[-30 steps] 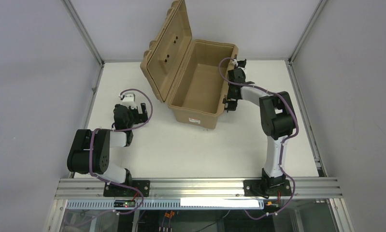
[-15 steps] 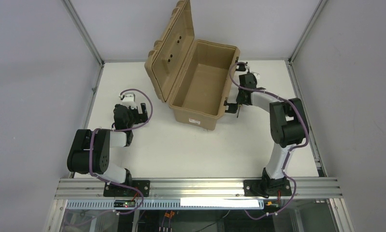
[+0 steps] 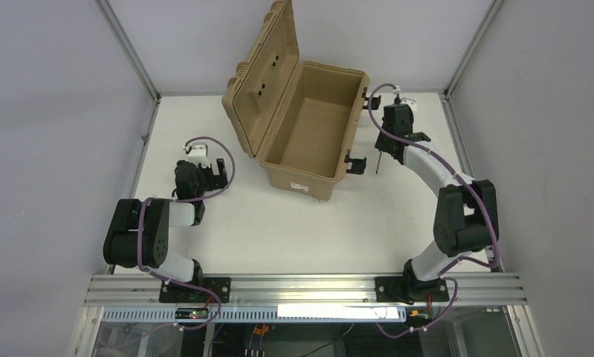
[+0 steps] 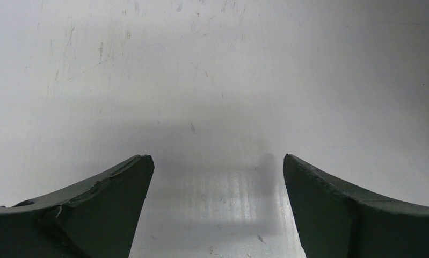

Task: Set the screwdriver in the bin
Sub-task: Pick up the screwdriver from the center of the board, then place the screwdriver in the bin.

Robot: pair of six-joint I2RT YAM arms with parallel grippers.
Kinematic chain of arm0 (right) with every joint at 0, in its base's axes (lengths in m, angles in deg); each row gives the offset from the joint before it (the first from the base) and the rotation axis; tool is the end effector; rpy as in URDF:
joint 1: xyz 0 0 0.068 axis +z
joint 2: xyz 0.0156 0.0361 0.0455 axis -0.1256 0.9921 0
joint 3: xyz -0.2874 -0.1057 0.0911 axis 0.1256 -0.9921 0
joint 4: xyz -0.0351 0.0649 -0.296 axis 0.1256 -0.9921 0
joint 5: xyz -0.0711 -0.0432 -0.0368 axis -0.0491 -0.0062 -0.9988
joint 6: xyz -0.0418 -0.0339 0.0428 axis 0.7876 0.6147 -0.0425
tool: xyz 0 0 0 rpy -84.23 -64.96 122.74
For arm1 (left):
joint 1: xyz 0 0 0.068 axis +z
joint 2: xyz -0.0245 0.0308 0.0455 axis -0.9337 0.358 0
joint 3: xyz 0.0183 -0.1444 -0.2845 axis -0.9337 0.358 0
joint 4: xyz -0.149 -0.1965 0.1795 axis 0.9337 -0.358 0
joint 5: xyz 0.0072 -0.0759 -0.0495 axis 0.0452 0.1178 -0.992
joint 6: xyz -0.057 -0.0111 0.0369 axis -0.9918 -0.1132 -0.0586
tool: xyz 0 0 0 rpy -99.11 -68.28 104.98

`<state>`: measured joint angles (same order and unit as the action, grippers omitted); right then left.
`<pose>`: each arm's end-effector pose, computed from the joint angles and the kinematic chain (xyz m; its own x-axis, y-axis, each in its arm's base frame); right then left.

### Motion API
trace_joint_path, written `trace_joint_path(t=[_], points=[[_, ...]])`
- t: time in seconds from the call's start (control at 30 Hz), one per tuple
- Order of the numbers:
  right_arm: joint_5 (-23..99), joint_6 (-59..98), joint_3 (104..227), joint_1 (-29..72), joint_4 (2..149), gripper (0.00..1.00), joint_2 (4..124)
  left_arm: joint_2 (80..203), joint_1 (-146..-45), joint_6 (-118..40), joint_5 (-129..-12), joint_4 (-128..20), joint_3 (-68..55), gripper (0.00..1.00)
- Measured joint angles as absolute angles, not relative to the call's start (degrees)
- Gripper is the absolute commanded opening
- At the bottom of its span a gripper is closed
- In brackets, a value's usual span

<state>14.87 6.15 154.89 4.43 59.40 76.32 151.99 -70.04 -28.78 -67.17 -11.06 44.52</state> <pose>0.4078 0.0685 0.2502 -0.6499 0.2057 -0.7317 0.2347 0.9700 0.0642 0.2969 -0.0100 0.1406 -0.3487 -0.0091 -0.9372 0.0915 0.9948 -0.0437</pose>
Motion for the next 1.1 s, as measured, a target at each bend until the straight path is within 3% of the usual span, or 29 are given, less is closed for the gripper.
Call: trace_joint_path(t=[0.47, 1.1], points=[[14.9, 13.0, 169.2, 4.2, 45.8, 0.00, 65.9, 152.0, -70.0, -28.8, -67.2, -11.1, 44.5, 0.99], [15.3, 15.4, 187.7, 6.8, 31.9, 0.00, 64.2, 152.0, -70.0, -28.8, -67.2, -11.1, 44.5, 0.99]])
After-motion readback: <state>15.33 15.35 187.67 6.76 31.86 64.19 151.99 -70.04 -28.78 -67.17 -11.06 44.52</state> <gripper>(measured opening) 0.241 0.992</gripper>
